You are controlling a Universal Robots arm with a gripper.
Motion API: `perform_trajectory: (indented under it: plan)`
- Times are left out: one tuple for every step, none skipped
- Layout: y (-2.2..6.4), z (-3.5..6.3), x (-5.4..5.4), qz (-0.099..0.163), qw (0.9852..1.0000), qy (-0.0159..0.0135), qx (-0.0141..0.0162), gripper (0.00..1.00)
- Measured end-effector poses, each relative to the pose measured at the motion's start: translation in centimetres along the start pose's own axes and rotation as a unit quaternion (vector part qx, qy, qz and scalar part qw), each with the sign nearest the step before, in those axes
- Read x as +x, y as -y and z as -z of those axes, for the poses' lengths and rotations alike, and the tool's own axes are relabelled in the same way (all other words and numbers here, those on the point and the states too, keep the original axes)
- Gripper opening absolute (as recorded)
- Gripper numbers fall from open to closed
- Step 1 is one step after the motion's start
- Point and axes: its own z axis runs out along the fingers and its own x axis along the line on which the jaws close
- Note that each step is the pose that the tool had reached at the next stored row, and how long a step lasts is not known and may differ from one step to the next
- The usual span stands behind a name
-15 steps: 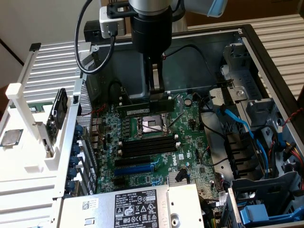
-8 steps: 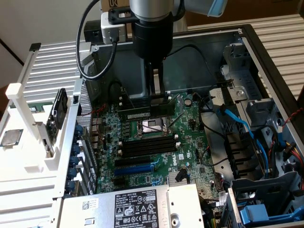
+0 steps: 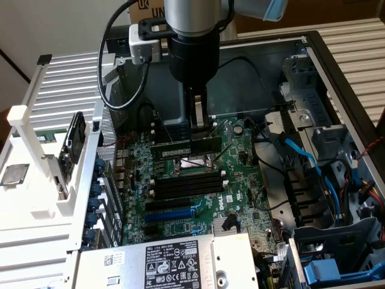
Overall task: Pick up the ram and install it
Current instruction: 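Pick up the ram and move it above insertion slot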
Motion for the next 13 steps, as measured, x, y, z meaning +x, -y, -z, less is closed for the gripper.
perform_trajectory:
  plan:
    - [0.0, -0.1, 0.02, 0.0, 1.0, -0.0004, 0.0, 0.13]
    - [0.0, -0.17, 0.04, 0.0, 1.0, -0.0009, 0.0, 0.13]
    - [0.0, -0.23, 0.06, 0.0, 1.0, -0.0016, -0.0001, 0.13]
    - [0.01, -0.27, 0.06, 0.0, 1.0, -0.0032, -0.0002, 0.13]
    - [0.03, -0.32, 0.06, 0.0, 1.0, -0.0059, -0.0003, 0.13]
    - [0.03, -0.39, 0.07, -0.001, 1.0, -0.0083, -0.0004, 0.13]
    - [0.04, -0.45, 0.07, -0.001, 0.9999, -0.0101, -0.0003, 0.13]
    - [0.04, -0.51, 0.07, -0.001, 0.9999, -0.0105, -0.0002, 0.13]
    - [0.04, -0.52, 0.07, -0.001, 0.9999, -0.0106, -0.0003, 0.13]
    - [0.03, -0.52, 0.07, -0.001, 0.9999, -0.0107, -0.0003, 0.13]
    - [0.04, -0.53, 0.07, -0.001, 0.9999, -0.0107, -0.0003, 0.13]
    - [0.06, -0.62, 0.06, -0.001, 0.9999, -0.0105, -0.0002, 0.13]
    - [0.07, -0.79, 0.06, -0.001, 0.9999, -0.0106, 0.0, 0.13]
